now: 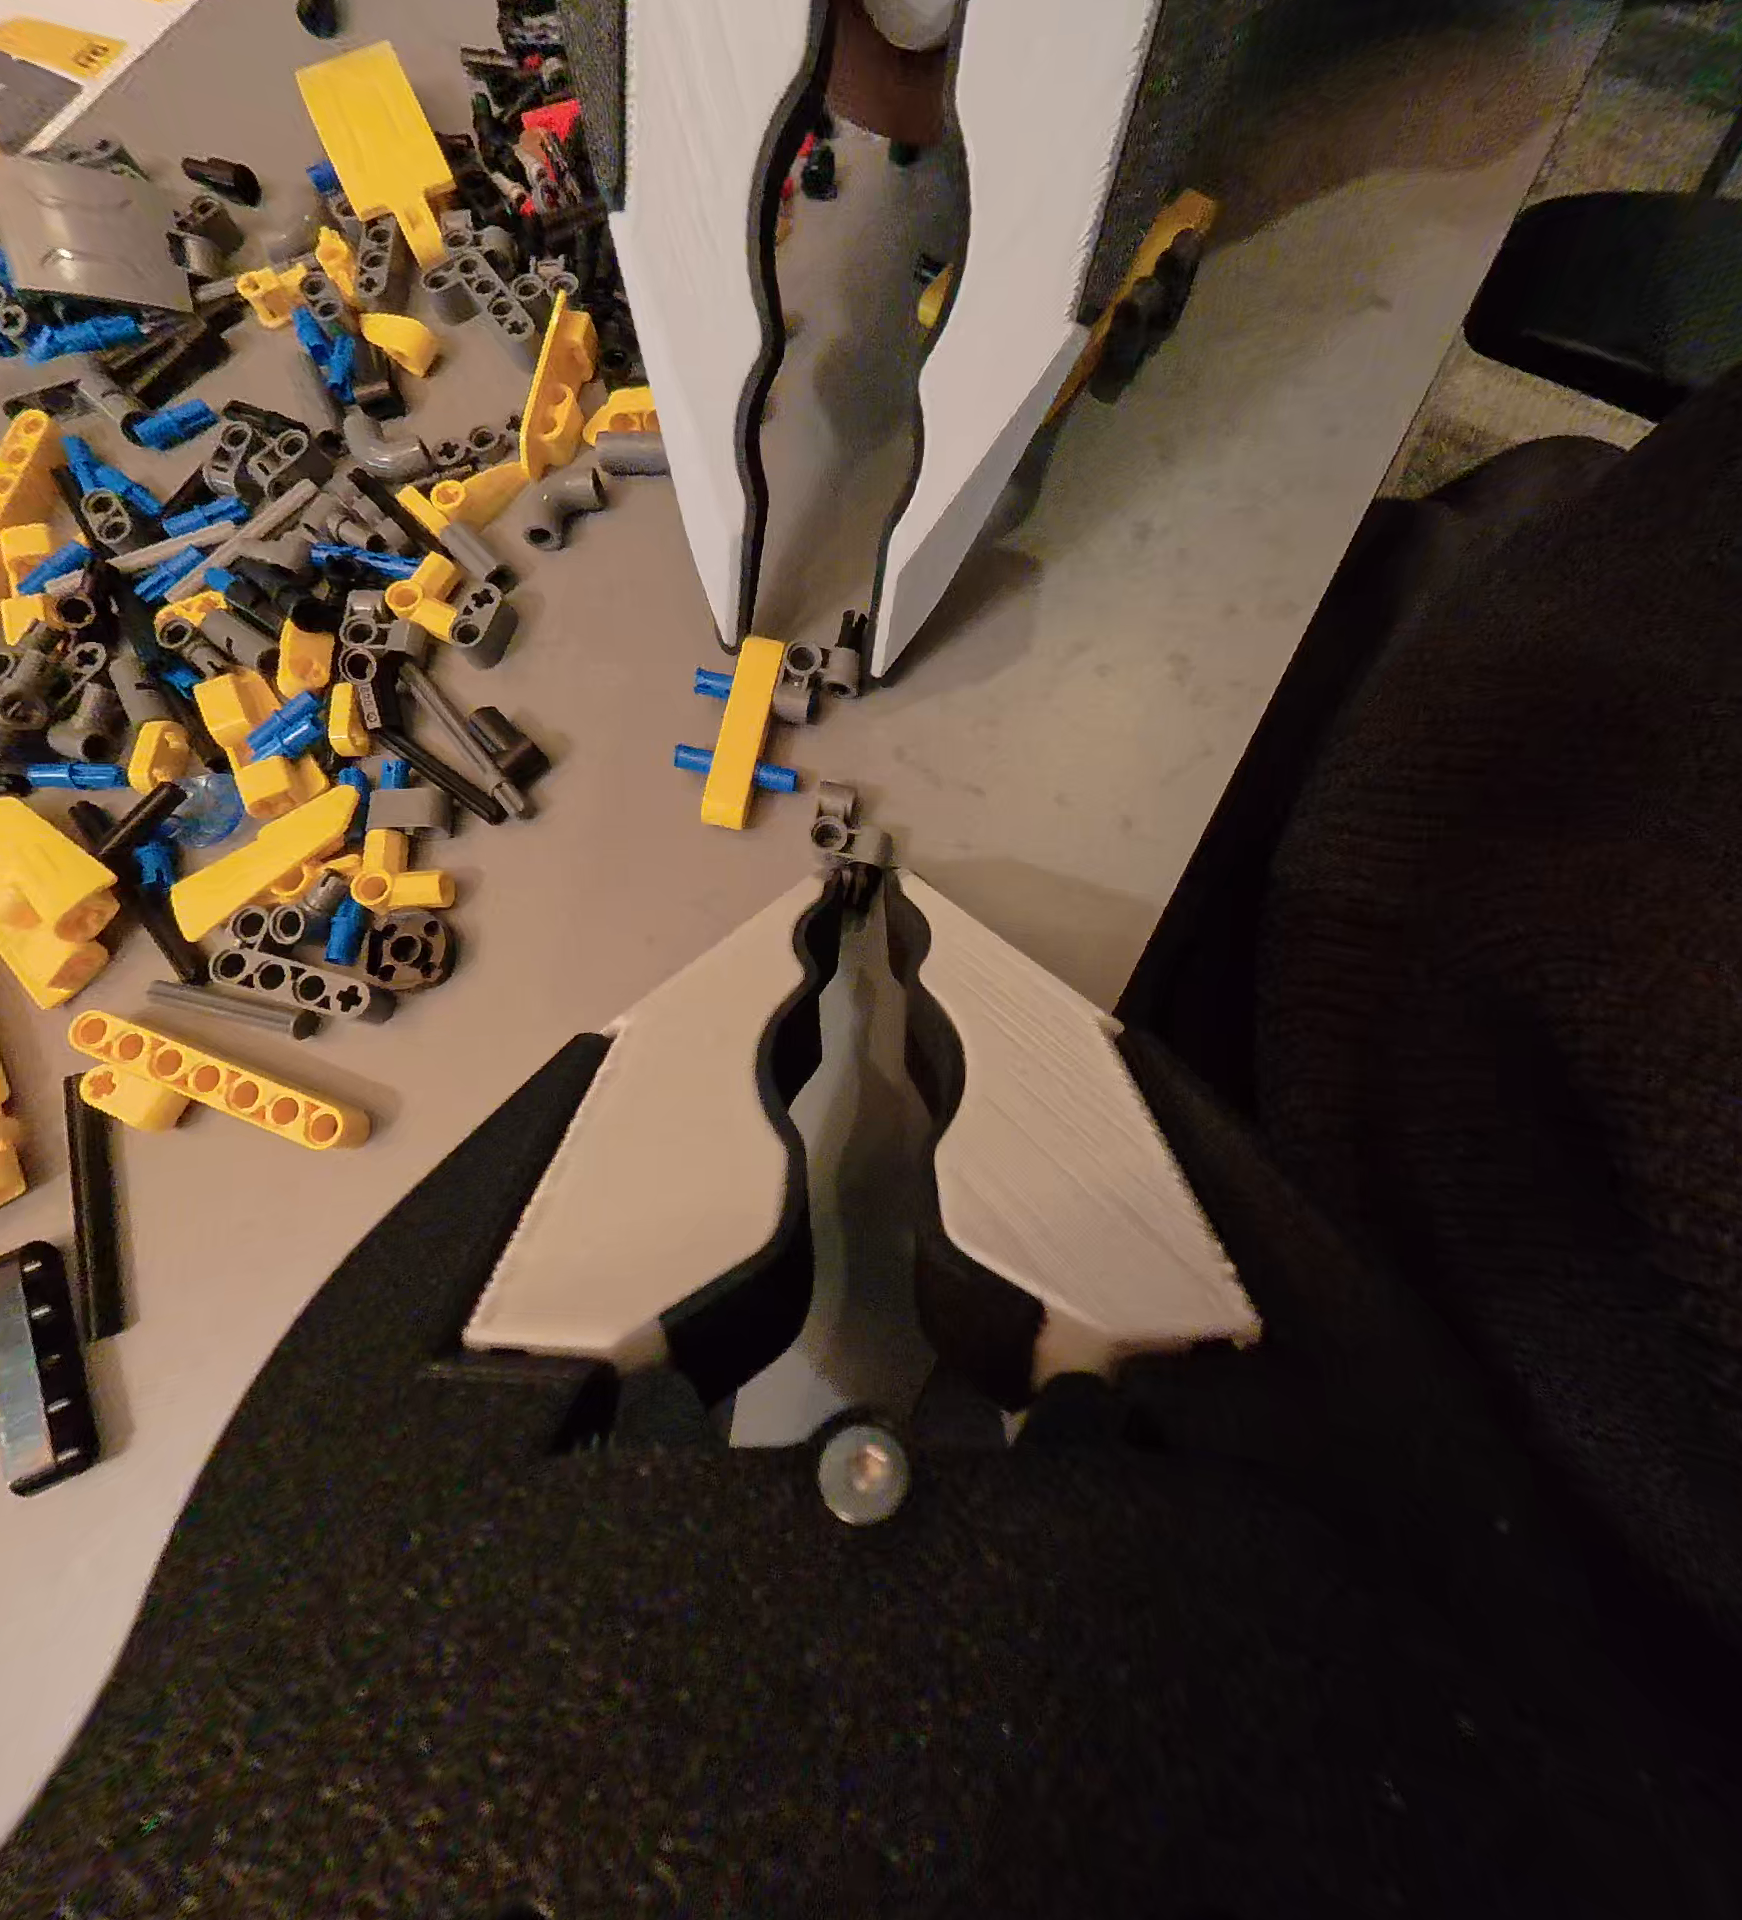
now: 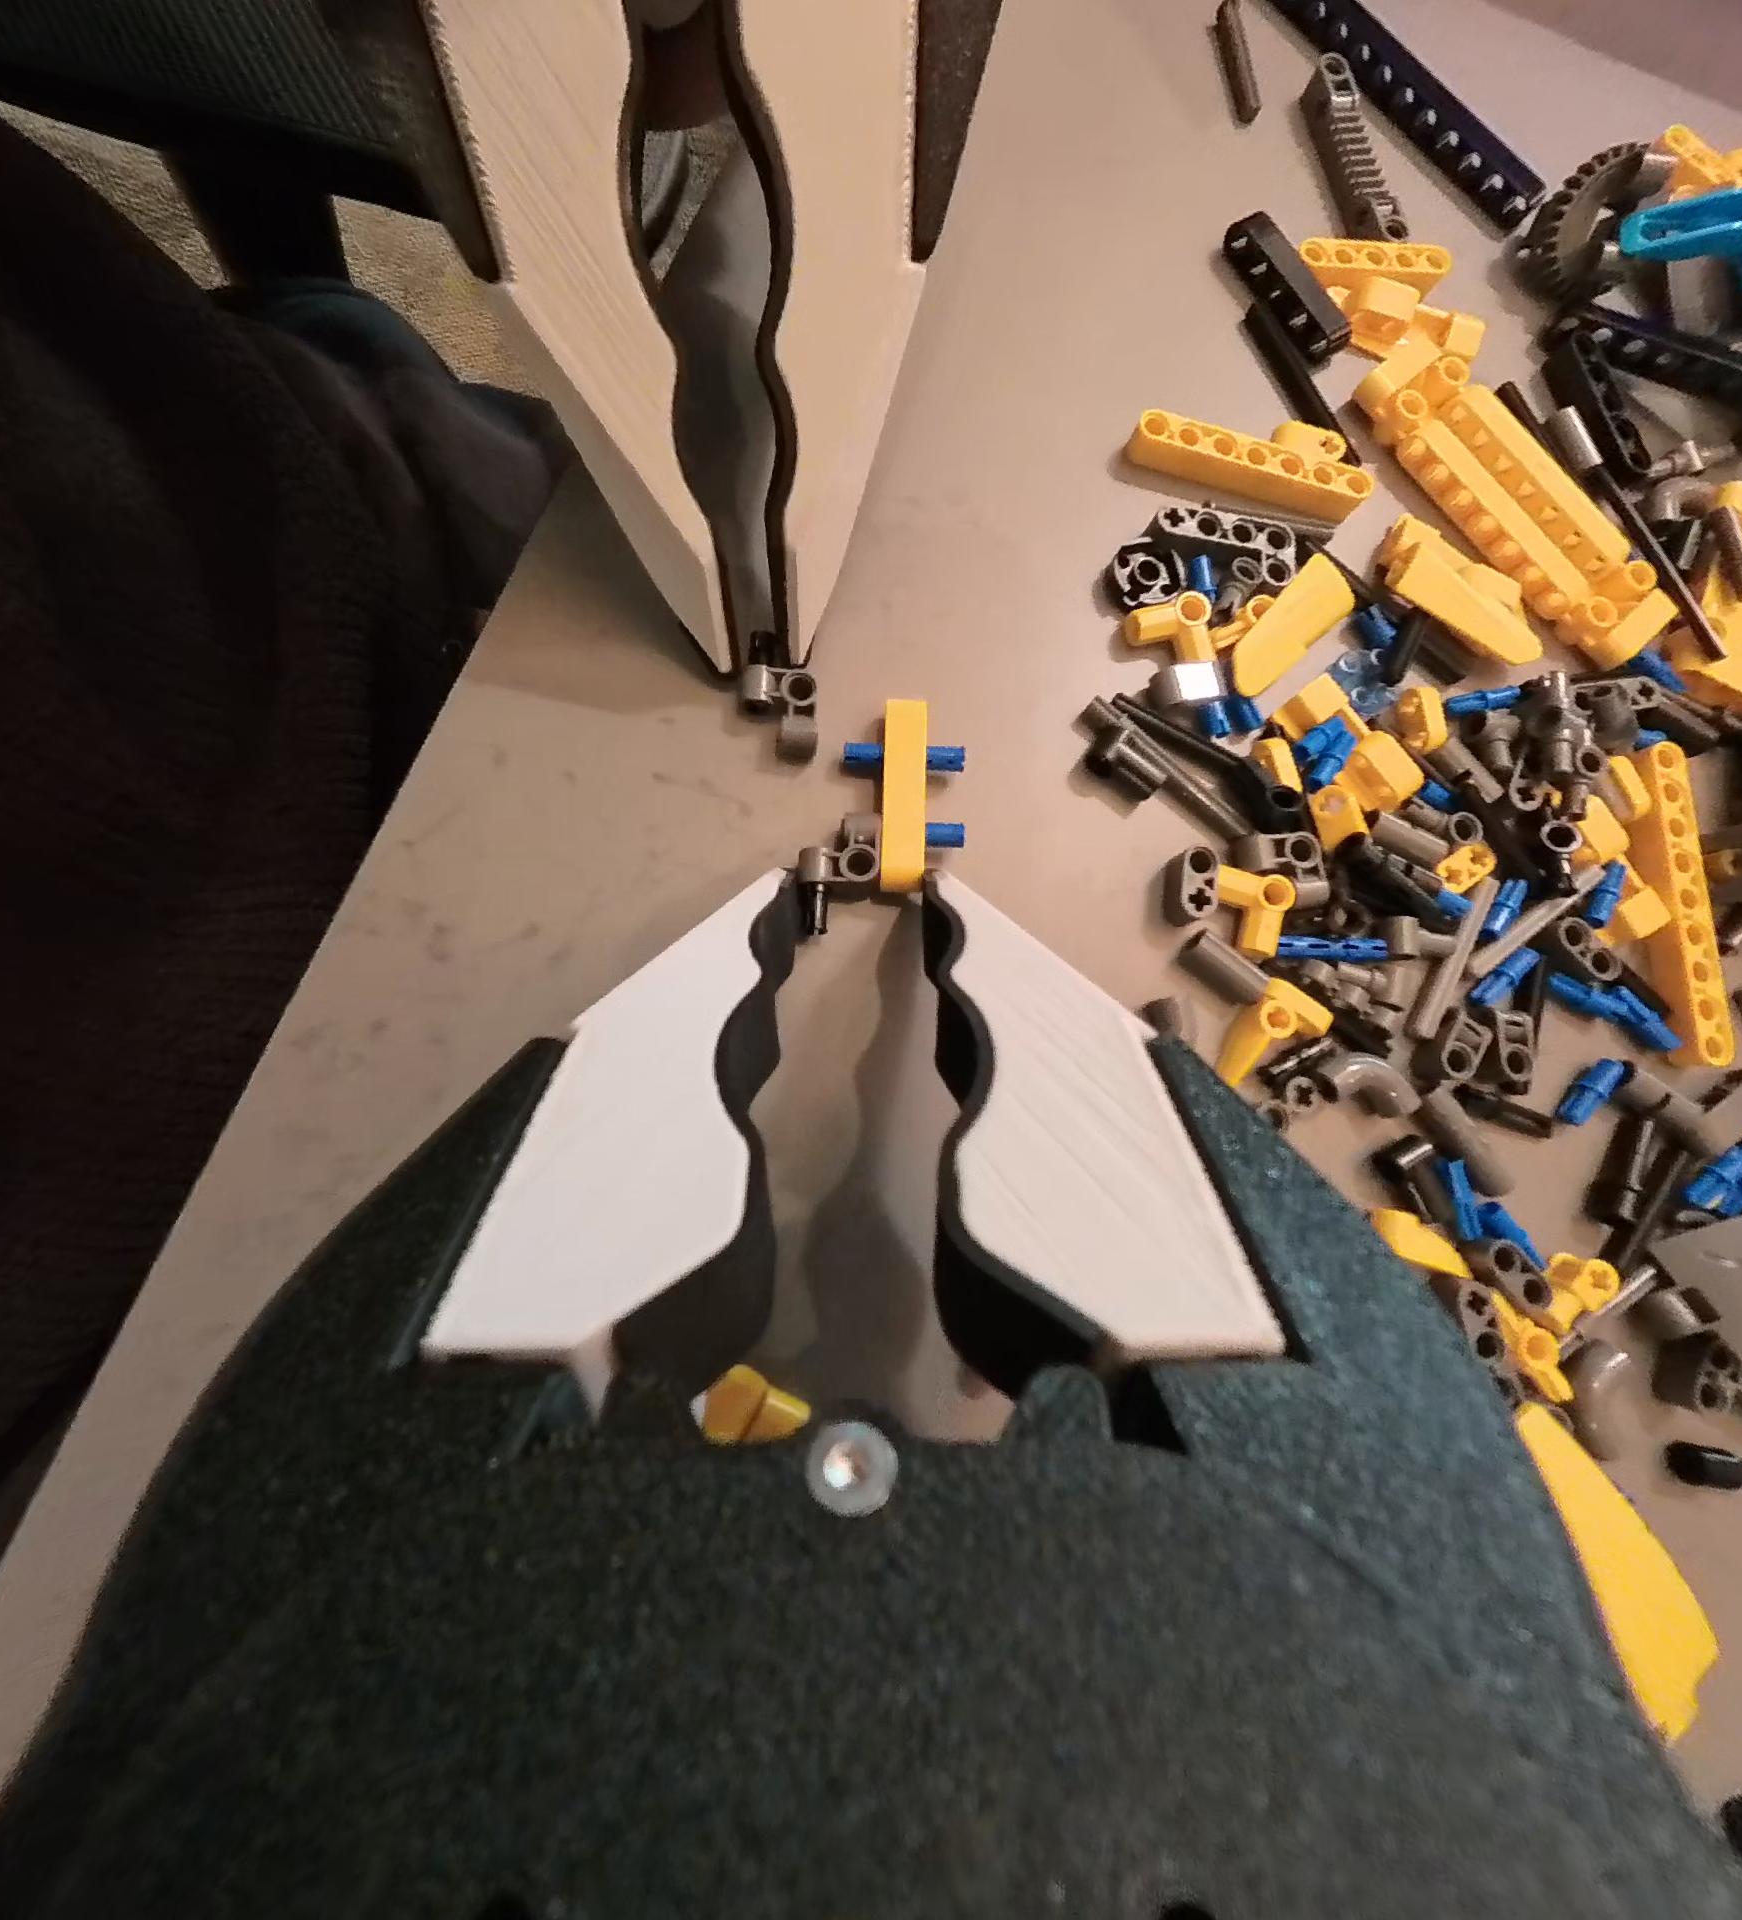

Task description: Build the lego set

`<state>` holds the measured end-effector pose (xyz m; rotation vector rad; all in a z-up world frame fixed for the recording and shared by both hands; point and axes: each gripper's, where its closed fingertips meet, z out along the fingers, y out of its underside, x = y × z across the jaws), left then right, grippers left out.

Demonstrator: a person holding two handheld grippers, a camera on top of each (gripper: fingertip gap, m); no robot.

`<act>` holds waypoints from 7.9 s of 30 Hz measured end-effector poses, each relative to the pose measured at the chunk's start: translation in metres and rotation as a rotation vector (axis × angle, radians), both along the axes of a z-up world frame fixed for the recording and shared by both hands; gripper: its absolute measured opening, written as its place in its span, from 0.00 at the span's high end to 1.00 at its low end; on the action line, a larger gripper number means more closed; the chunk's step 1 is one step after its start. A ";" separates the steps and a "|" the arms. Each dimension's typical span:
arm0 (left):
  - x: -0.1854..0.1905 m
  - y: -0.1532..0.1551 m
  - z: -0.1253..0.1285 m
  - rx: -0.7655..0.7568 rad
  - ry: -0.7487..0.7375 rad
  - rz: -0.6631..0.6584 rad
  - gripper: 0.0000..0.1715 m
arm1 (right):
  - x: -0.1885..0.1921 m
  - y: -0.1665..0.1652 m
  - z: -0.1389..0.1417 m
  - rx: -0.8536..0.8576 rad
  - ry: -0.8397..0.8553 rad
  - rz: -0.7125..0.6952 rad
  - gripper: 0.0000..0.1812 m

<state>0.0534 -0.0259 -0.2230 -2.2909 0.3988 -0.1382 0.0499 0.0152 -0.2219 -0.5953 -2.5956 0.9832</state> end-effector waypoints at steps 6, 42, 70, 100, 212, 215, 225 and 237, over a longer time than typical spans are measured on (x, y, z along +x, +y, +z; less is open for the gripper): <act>0.002 0.001 0.003 0.016 -0.013 -0.002 0.95 | 0.001 -0.002 0.000 0.002 0.008 0.006 0.87; -0.006 0.010 0.000 0.008 -0.001 0.009 0.74 | -0.004 -0.012 0.016 -0.142 0.005 -0.026 0.78; -0.002 0.006 0.000 -0.022 -0.007 -0.069 0.83 | -0.007 -0.026 -0.001 -0.044 -0.080 -0.041 0.85; -0.002 0.002 0.000 -0.003 0.023 -0.032 0.90 | -0.006 -0.024 -0.001 -0.034 -0.078 -0.039 0.84; 0.003 0.008 0.000 0.001 -0.025 -0.036 0.83 | 0.000 -0.022 -0.001 -0.017 -0.065 0.016 0.88; 0.003 0.009 0.000 0.000 -0.025 -0.037 0.83 | 0.001 -0.022 -0.001 -0.025 -0.069 0.021 0.89; 0.004 0.008 0.000 0.009 -0.003 -0.049 0.88 | 0.002 -0.023 -0.002 -0.006 -0.056 0.037 0.92; 0.001 0.010 0.000 0.006 -0.018 -0.019 0.87 | 0.000 -0.020 -0.001 -0.015 -0.055 0.013 0.88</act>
